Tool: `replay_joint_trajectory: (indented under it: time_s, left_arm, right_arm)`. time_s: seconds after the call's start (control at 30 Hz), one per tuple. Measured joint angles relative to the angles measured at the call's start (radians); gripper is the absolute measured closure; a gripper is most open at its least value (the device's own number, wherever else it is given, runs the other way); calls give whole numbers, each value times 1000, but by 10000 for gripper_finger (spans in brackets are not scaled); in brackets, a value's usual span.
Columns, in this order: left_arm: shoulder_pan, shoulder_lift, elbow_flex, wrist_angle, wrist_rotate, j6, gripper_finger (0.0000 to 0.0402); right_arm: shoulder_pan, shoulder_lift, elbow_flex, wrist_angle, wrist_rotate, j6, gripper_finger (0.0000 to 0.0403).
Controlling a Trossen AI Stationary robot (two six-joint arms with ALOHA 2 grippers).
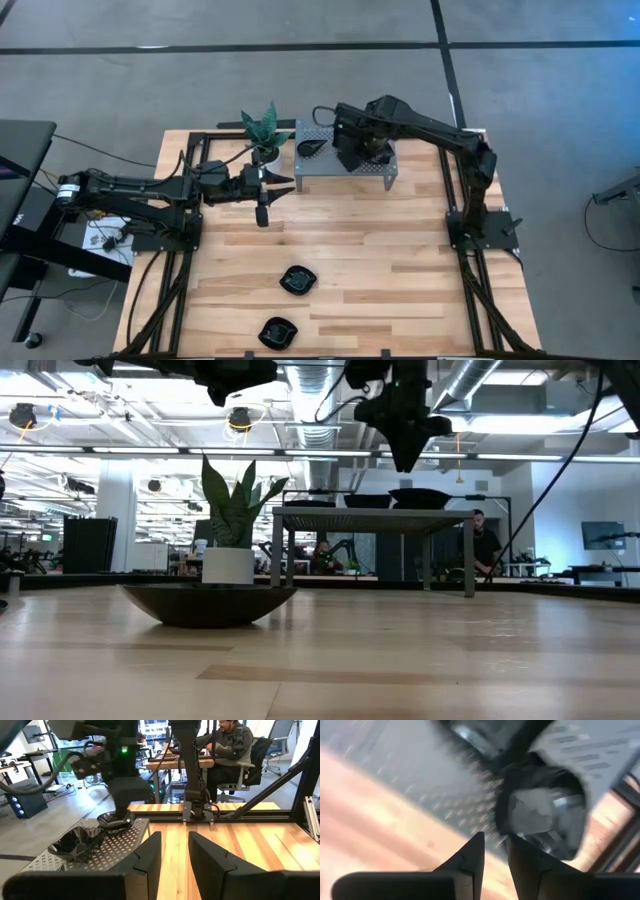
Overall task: Pick & Place Mini shaped plates
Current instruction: Stack the right leaf-shaped plate on top of the leaf-shaped plate on the shelf
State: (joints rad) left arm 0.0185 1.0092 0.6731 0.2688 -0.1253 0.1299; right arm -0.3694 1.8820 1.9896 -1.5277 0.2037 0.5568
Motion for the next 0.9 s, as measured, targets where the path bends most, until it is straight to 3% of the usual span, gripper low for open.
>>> replay_joint_trajectory:
  time_s: [0.17,0.33,0.4,0.9]
  left_arm:
    - [0,0,0,-1,0,0,302]
    - [0,0,0,0,0,0,302]
    - [0,0,0,0,0,0,302]
    - [0,0,-1,0,0,0,302]
  right_arm:
    - [78,1,0,2,-24,-152,337]
    - [114,38,1,21,-23,-166,380]
    - [112,55,1,13,-22,-166,396]
    - [9,117,0,2,19,-171,400]
